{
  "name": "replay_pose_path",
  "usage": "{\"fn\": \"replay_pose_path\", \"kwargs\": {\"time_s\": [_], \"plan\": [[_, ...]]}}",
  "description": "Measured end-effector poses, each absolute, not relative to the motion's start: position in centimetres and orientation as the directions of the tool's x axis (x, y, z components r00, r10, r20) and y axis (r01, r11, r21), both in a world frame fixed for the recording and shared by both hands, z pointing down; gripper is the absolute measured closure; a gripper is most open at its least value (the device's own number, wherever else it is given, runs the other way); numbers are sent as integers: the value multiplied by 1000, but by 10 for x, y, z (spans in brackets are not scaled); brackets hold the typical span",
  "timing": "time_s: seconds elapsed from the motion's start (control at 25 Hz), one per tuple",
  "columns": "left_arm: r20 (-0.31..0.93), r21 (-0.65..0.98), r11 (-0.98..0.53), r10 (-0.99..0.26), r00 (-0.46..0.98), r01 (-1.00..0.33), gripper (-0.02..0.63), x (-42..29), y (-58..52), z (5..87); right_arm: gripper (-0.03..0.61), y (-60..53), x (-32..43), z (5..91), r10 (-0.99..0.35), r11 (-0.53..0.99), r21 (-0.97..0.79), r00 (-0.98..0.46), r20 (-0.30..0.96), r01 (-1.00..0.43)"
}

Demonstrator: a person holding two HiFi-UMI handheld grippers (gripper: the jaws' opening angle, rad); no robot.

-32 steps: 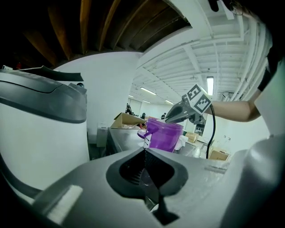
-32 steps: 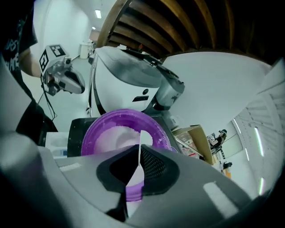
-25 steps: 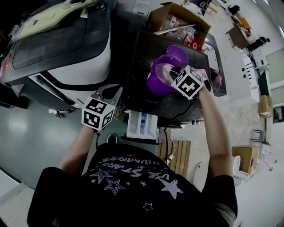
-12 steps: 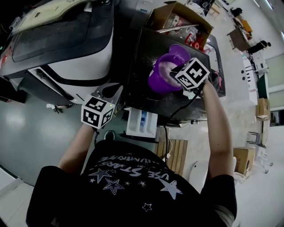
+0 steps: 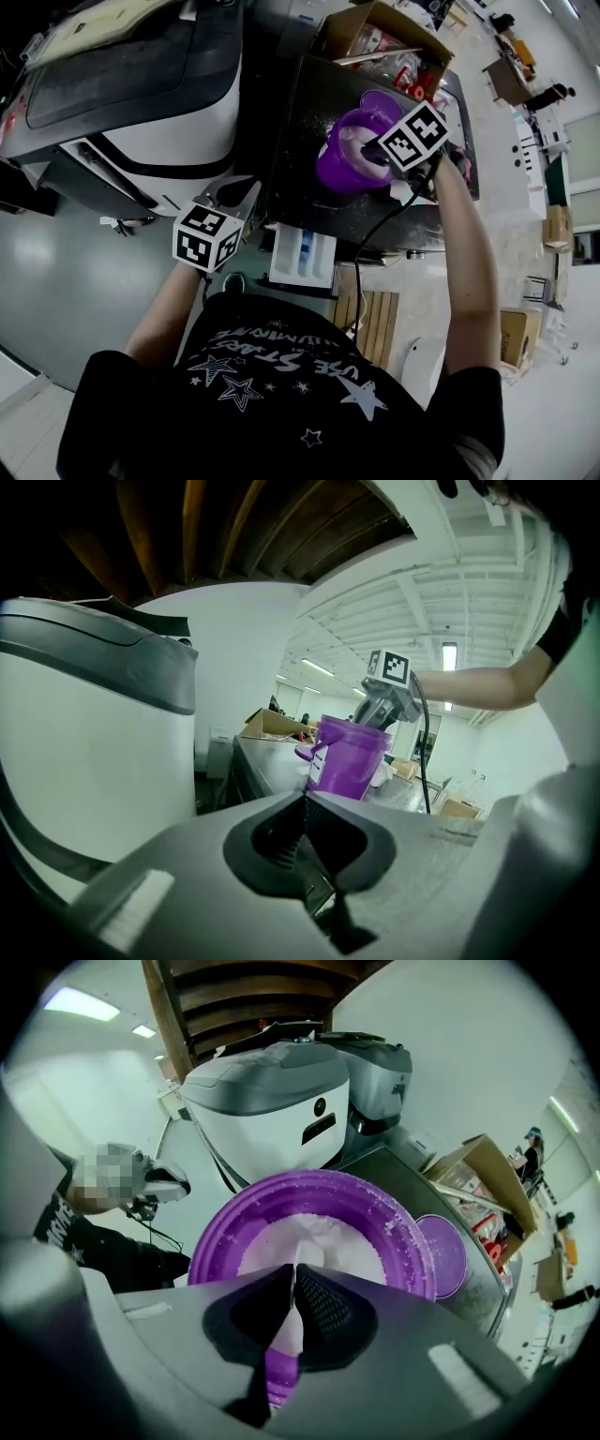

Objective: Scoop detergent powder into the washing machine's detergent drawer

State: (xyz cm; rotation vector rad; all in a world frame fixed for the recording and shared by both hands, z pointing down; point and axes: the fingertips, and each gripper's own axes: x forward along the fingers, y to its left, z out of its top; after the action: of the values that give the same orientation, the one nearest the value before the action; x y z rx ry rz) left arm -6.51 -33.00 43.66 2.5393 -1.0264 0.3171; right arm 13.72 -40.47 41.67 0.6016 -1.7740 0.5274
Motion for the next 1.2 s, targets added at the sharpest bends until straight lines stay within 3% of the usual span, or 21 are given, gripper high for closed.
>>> {"fn": "replay_pose_path", "kwargs": {"time_s": [0.6, 1.2], "plan": [[353, 256, -668, -608, 711, -698, 614, -59, -325, 438, 541, -415, 142, 404, -88, 530, -319, -425, 901, -786], [379, 222, -693, -587, 716, -686, 614, -43, -304, 435, 541, -388, 167, 361, -380, 373, -542, -657, 651, -753]]}}
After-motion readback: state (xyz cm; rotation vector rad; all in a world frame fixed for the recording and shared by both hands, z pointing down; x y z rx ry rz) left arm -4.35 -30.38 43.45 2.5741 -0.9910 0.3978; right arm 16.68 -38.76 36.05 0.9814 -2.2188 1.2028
